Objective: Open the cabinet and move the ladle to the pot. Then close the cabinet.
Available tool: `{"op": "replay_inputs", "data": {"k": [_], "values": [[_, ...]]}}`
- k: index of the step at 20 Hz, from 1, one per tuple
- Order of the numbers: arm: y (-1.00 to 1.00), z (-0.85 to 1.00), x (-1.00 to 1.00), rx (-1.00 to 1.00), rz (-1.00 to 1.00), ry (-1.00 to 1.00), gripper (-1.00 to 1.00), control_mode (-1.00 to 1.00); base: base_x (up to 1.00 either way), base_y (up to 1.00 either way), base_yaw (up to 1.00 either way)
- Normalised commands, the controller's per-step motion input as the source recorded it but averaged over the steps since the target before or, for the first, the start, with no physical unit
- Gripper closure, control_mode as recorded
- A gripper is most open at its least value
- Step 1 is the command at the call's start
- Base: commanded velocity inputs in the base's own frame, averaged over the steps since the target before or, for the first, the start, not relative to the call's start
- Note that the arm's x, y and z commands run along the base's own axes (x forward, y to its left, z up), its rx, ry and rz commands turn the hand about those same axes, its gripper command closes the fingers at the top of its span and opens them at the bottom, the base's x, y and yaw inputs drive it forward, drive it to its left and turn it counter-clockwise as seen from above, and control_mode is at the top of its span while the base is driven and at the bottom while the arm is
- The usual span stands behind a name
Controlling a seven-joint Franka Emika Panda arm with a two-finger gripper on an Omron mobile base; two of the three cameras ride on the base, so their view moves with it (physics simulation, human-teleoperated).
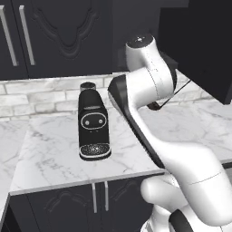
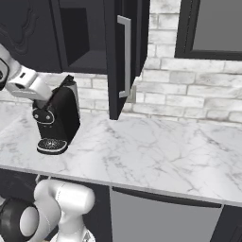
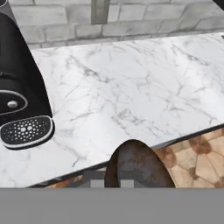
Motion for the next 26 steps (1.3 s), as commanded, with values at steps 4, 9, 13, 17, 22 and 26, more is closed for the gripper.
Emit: {"op": "replay_inputs", "data": {"k": [4,9,13,17,22,26], "values": [[0.0,-0.86,-0.23,-0.23,-0.18,0.24,1.0,-1.0,0.0,0.0,0.0],[-0.09,-0.82,-0.45,-0.14,-0.19,0.14,1.0,-1.0,0.0,0.0,0.0],[-0.24,-0.56,-0.29,-0.04,-0.18,0.03,1.0,-1.0,0.0,0.0,0.0],[-0.26,-0.17,0.01,-0.01,-0.15,0.04,1.0,-1.0,0.0,0.0,0.0],[-0.24,-0.05,0.11,-0.08,-0.12,0.08,1.0,-1.0,0.0,0.0,0.0],[-0.17,-0.21,0.06,-0.11,-0.1,0.03,1.0,-1.0,0.0,0.0,0.0]]}}
